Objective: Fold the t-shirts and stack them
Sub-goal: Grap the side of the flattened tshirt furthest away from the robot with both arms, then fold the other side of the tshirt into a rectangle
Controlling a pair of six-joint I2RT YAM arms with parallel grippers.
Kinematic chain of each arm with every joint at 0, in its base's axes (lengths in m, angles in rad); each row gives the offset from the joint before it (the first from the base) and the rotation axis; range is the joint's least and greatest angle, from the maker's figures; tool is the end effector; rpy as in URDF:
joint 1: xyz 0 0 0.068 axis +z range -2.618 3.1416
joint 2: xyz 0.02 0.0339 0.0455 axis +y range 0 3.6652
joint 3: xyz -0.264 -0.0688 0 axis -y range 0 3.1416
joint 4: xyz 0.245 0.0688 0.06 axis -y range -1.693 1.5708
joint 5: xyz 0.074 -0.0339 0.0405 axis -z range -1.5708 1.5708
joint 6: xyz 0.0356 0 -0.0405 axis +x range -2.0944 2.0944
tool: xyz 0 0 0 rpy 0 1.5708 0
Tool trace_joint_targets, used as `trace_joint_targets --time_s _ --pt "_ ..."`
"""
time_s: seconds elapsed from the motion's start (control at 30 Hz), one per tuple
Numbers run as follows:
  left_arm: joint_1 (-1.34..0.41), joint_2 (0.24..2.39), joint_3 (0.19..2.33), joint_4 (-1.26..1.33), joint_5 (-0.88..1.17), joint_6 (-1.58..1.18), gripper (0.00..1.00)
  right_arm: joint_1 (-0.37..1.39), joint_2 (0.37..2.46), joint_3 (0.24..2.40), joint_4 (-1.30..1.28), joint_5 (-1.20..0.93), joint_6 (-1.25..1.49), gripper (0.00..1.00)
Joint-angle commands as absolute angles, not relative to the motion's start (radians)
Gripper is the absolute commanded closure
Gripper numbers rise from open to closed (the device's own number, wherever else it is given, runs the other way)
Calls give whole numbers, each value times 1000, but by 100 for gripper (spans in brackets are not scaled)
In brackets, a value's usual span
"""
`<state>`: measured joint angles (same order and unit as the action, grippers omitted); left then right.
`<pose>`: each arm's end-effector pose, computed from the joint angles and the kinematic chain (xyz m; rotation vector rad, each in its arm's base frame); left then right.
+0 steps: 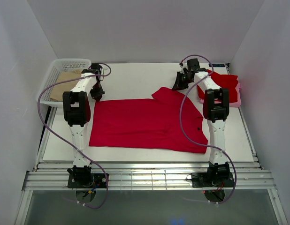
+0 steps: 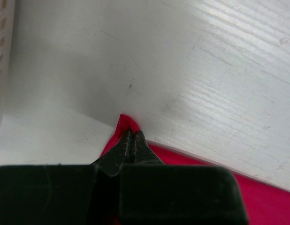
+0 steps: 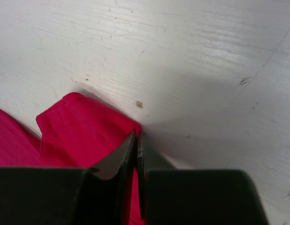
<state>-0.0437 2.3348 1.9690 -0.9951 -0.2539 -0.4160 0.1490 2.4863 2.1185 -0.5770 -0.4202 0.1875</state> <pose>0.4754 -0.0118 0.1664 -0.5684 2.8098 0.2875 0.5337 0.0948 0.1560 -0.1252 2.5186 0.6652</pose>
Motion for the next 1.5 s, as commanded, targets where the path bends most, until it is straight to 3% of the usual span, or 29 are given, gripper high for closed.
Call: trace_joint_targets --time_s 0.0,0.23,0.5,0.93,1.47 --pt "-34 2362 2006 -994 -247 -408 100 150 2373 2122 -517 -420 213 92" --pt "-34 2309 2036 -985 -227 -400 100 150 2212 2079 -518 -439 192 92" --pt "-35 2209 1974 -959 -195 -399 100 152 2046 1797 -525 -431 127 92" --pt "-66 2004 1729 -891 -184 -396 100 167 1789 1393 -469 -402 91 92" --pt "-147 1829 1502 -991 -356 -431 100 189 1505 1115 -502 -348 91 92"
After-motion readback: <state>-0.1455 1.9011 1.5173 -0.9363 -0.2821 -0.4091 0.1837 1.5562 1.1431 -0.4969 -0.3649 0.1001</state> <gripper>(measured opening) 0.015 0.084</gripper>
